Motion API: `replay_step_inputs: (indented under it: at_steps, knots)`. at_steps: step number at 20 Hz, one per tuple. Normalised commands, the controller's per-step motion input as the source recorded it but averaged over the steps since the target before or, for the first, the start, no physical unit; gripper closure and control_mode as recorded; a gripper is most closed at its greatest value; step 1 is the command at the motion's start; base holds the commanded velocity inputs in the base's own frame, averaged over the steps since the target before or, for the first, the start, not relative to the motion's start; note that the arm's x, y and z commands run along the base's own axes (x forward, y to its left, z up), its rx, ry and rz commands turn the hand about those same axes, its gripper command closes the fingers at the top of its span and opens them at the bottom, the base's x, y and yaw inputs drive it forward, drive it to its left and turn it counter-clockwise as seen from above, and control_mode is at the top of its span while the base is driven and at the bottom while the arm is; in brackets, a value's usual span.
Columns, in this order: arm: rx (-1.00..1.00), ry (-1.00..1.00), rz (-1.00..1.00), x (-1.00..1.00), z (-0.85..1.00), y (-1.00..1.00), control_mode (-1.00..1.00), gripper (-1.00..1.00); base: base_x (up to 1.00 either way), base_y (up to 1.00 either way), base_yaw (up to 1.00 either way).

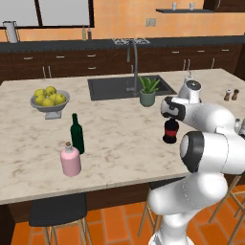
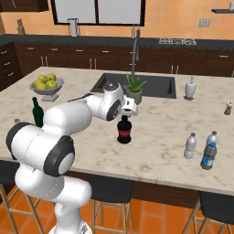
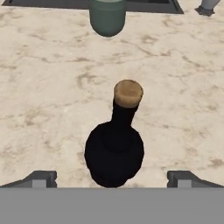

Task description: Move the plastic bottles in the middle to the plastics group, and the glass bottles in the middle to the glass group.

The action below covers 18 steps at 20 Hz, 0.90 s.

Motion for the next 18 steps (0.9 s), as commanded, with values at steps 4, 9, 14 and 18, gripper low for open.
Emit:
replay_step_inputs:
  at_steps: [4, 9, 14, 18]
  knots:
    - [0.0, 0.0, 0.0, 0.08, -0.34, 0.0, -1.0, -1.0, 0.0, 0.0, 0.0]
    - [0.0, 0.0, 0.0, 0.07, -0.15, -0.03, -1.0, -1.0, 0.0, 0.0, 0.0]
    - [0.0, 0.0, 0.0, 0.16, 0.0, -0.03, -1.0, -1.0, 0.0, 0.0, 0.0]
    - [0.0, 0.0, 0.0, 0.21, 0.0, -0.02, -1.0, -1.0, 0.0, 0.0, 0.0]
